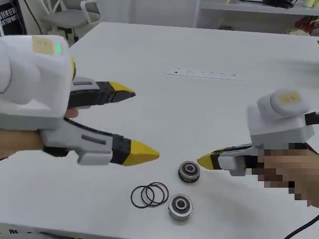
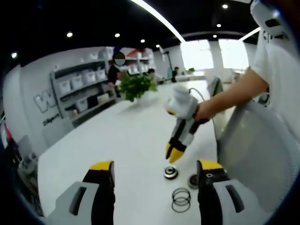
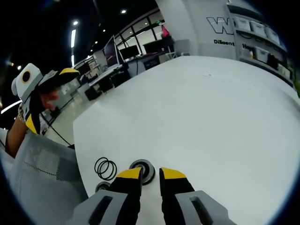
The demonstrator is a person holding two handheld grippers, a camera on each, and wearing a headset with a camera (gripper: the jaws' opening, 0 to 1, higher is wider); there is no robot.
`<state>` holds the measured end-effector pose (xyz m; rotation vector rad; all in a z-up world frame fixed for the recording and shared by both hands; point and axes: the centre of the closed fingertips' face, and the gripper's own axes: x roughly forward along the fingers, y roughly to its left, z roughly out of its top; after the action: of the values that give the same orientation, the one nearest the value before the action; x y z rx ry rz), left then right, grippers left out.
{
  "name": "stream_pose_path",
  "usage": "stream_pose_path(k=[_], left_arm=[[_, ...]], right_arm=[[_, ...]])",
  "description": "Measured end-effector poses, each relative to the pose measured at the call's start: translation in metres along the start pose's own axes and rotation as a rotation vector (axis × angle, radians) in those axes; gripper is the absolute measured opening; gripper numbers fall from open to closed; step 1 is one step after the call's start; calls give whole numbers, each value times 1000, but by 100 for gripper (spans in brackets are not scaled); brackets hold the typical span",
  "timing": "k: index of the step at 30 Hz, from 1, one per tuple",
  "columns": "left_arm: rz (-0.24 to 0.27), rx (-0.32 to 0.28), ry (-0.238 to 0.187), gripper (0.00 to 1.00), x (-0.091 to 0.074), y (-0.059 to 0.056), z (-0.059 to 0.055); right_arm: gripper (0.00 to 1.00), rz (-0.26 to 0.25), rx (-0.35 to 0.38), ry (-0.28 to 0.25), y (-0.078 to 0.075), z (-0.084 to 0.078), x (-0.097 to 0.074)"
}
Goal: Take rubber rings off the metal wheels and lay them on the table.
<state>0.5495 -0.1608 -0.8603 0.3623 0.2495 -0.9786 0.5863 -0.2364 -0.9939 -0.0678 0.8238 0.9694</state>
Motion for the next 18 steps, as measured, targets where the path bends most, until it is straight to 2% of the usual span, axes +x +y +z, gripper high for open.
stream_pose_path(k=[4, 10, 12, 14, 15, 18], left_arm=[[-15, -16, -23, 70, 13, 1, 5], [-20, 9, -18, 67, 38, 5, 8], [-19, 9, -9, 64, 46, 7, 5], [9, 45, 42, 60, 55, 12, -4], [13, 62, 51, 58, 59, 13, -7], [-18, 50, 45, 58, 72, 9, -9]], right_arm=[[15, 12, -7, 18, 2, -4, 0], [20, 26, -47, 40, 4, -10, 4], [22, 29, -65, 41, 4, -11, 5], [21, 34, -81, 45, 5, -12, 6], [21, 37, -86, 49, 5, -13, 7], [25, 42, -102, 65, 6, -18, 9]])
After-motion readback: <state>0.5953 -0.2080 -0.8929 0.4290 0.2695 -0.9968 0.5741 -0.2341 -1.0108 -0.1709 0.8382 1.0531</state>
